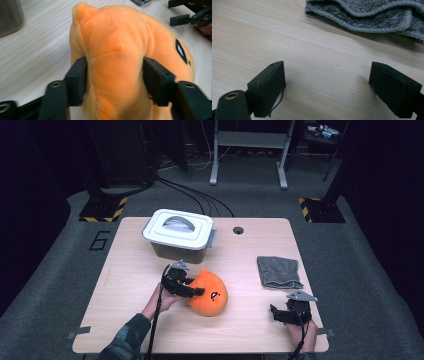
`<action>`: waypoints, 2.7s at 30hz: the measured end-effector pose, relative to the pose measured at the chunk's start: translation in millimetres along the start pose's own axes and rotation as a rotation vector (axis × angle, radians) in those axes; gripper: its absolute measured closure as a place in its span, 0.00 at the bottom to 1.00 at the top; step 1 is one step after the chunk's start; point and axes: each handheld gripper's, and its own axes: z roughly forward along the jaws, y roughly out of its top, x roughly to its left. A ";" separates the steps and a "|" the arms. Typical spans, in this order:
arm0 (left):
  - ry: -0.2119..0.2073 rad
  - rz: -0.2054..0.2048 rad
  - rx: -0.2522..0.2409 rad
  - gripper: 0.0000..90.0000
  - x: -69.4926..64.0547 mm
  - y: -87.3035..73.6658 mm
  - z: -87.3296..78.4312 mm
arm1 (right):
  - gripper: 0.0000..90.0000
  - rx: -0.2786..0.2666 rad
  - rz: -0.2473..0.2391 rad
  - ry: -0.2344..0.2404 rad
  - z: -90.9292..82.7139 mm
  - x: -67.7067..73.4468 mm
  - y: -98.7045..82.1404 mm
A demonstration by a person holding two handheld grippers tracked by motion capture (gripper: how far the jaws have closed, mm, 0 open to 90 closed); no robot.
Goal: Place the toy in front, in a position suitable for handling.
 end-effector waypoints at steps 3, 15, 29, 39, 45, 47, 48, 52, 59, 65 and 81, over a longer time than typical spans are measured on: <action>-0.011 -0.016 -0.017 0.57 0.2 -4.6 -0.8 | 0.14 0.001 0.000 0.001 -0.1 0.0 0.0; 0.034 -0.040 -0.130 0.74 -15.1 -12.2 -10.4 | 0.14 0.001 0.000 0.001 -0.1 -0.1 0.1; 0.134 -0.164 -0.271 0.74 -24.6 -10.5 -11.8 | 0.14 0.001 0.000 0.001 0.0 -0.1 0.1; 0.159 -0.258 -0.323 0.73 -40.6 -6.5 14.3 | 0.14 0.000 0.000 0.001 -0.1 0.0 0.1; 0.207 -0.221 -0.262 0.58 -40.9 -9.1 13.3 | 0.14 0.001 -0.002 0.001 0.0 0.2 0.1; 0.213 -0.177 -0.213 0.48 -38.9 -6.0 8.7 | 0.14 0.000 -0.002 0.001 0.0 0.2 0.1; 0.213 -0.177 -0.213 0.44 -38.9 -6.0 8.7 | 0.14 0.000 -0.002 0.001 0.0 0.2 0.1; 0.228 -0.097 -0.189 0.37 -36.8 -0.8 1.3 | 0.14 0.001 -0.001 0.001 0.0 0.2 0.1; 0.239 0.077 -0.098 0.33 -35.7 10.1 -2.7 | 0.14 0.001 -0.001 0.002 0.0 0.1 0.2; 0.225 0.170 -0.030 0.39 -36.9 9.6 4.7 | 0.14 0.001 -0.001 0.002 0.1 0.1 0.2; 0.237 0.064 -0.176 0.84 -47.4 0.4 6.6 | 0.14 0.002 0.000 0.004 0.0 0.0 0.2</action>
